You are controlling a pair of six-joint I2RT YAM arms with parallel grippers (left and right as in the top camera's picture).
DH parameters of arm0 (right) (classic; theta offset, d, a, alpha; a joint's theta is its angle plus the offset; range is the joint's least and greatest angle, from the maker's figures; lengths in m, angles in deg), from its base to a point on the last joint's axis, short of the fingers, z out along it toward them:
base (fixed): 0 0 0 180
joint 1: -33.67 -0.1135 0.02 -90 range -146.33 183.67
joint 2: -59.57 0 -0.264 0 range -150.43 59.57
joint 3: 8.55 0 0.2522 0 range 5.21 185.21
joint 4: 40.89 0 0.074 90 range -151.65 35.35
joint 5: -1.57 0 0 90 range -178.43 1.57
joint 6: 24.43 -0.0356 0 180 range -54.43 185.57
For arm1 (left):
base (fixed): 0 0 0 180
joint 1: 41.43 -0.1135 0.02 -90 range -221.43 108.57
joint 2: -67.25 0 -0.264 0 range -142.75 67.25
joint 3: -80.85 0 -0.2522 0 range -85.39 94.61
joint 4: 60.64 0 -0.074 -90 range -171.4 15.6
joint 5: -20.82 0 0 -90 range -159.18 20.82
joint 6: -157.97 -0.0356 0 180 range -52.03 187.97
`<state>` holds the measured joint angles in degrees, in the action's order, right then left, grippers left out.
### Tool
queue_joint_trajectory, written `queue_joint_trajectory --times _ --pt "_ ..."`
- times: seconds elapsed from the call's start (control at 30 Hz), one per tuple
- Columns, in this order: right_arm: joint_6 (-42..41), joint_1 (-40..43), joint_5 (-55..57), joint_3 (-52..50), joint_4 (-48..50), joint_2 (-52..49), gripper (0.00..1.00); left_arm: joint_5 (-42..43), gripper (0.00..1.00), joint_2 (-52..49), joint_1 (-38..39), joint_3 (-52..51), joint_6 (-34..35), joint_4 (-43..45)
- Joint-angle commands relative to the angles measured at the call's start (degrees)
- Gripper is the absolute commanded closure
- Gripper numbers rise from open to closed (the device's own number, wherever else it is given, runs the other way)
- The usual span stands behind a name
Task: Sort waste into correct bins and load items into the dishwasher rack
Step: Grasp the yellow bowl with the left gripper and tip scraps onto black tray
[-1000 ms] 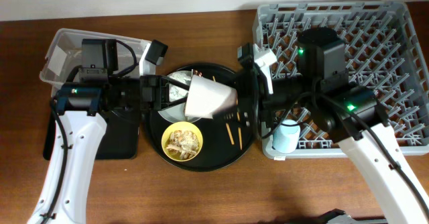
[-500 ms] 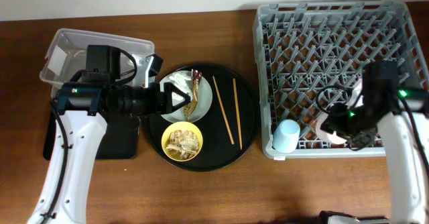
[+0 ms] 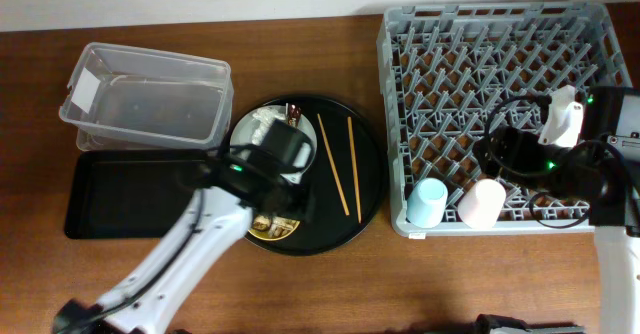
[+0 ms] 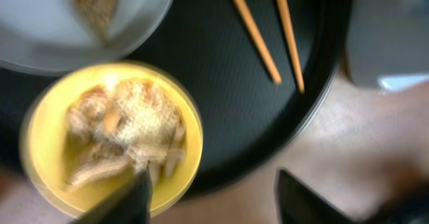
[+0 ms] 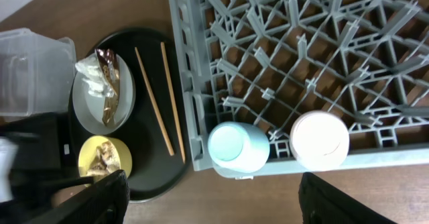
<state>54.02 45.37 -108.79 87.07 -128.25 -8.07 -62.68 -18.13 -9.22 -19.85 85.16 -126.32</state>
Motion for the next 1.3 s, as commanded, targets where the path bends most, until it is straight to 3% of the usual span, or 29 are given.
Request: queue_joint_trajectory --times 0.0,0.1,0.13,0.17,0.2,0.33,0.4,0.47,0.5,0.57,0.67,0.8,0.83,0.87,0.9,0.93,0.97,1.0,1.03,1.07,1.1,1.13,1.17,1.2,1.23,1.27 --pt "0.6 0.3 -1.1 -0.1 -0.7 0.0 0.18 -6.7 0.49 -7.0 5.2 -4.8 7.0 6.2" --pt "0.6 0.3 -1.1 -0.1 -0.8 0.0 0.18 -9.6 0.68 -15.5 5.9 -4.8 7.0 9.6" --pt "0.6 0.3 -1.1 -0.1 -1.0 0.0 0.18 -10.4 0.78 -17.4 5.9 -4.8 7.0 10.4" --pt "0.6 0.3 -1.1 -0.1 -1.3 0.0 0.18 -10.3 0.95 -18.2 5.9 -4.5 7.0 11.1" --pt "0.6 0.3 -1.1 -0.1 -1.4 0.0 0.18 -10.2 1.00 -17.9 5.9 -3.5 7.0 9.9" --pt "0.6 0.3 -1.0 -0.1 -2.1 0.0 0.18 -9.2 1.00 -7.8 0.9 9.9 6.2 -8.0" --pt "0.6 0.3 -0.9 -0.1 -2.1 0.0 0.18 4.6 1.00 -1.9 -13.2 10.3 -0.5 -9.5" --pt "0.6 0.3 -0.9 -0.1 -2.1 0.0 0.18 25.0 1.00 -2.5 -30.9 10.1 -11.2 -10.4" --pt "0.6 0.3 -0.9 -0.1 -2.5 0.0 0.18 34.1 1.00 -4.7 -41.5 9.5 -17.3 -11.3" --pt "0.6 0.3 -0.9 -0.1 -2.5 0.0 0.18 51.2 1.00 -13.2 -54.6 9.5 -29.2 -13.8" --pt "0.6 0.3 -0.9 -0.1 -2.6 0.0 0.18 68.2 1.00 -25.5 -62.0 9.5 -35.6 -14.4" --pt "0.5 0.3 -0.9 -0.1 -2.6 0.0 0.18 73.4 1.00 -28.1 -64.7 9.5 -38.5 -14.4" --pt "0.5 0.3 -0.9 -0.1 -2.8 0.0 0.18 80.1 1.00 -28.0 -64.6 9.5 -46.8 -20.8" --pt "0.5 0.3 -0.9 -0.1 -2.9 0.0 0.18 78.0 1.00 -28.4 -65.1 9.5 -41.6 -15.8" --pt "0.5 0.3 -0.9 -0.1 -3.1 0.0 0.18 80.8 1.00 -28.6 -65.3 9.4 -40.6 -20.9" --pt "0.6 0.3 -0.9 -0.1 -3.4 0.0 0.18 83.7 1.00 -28.2 -65.0 9.5 -51.7 -27.1" --pt "0.5 0.3 -0.9 -0.1 -3.4 0.0 0.18 79.1 1.00 -28.7 -66.1 9.5 -46.5 -25.6" --pt "0.6 0.3 -0.9 -0.1 -3.7 0.0 0.18 81.7 1.00 -28.7 -66.7 9.6 -51.6 -27.3" --pt "0.5 0.3 -0.9 -0.1 -3.6 0.0 0.18 79.9 1.00 -28.9 -67.9 9.6 -46.9 -24.7" --pt "0.5 0.3 -0.9 -0.1 -3.8 0.0 0.18 80.2 1.00 -28.8 -68.4 9.6 -50.8 -31.9" --pt "0.5 0.3 -0.9 -0.1 -3.8 0.0 0.18 80.0 1.00 -28.4 -68.4 9.6 -60.6 -34.0" --pt "0.5 0.3 -0.9 -0.1 -3.8 0.0 0.18 77.5 1.00 -28.6 -68.0 9.5 -59.2 -39.8" --pt "0.6 0.3 -0.9 -0.1 -3.8 0.0 0.18 76.6 1.00 -27.6 -66.8 9.3 -66.6 -44.8" --pt "0.5 0.3 -0.9 -0.1 -3.8 0.0 0.18 74.0 1.00 -26.8 -66.4 9.6 -69.5 -41.9" --pt "0.6 0.3 -0.9 -0.1 -3.8 0.0 0.18 74.1 1.00 -26.7 -66.9 9.7 -64.5 -40.8" --pt "0.6 0.3 -0.9 -0.1 -3.8 0.0 0.18 71.5 1.00 -25.8 -65.9 9.9 -66.8 -42.7"
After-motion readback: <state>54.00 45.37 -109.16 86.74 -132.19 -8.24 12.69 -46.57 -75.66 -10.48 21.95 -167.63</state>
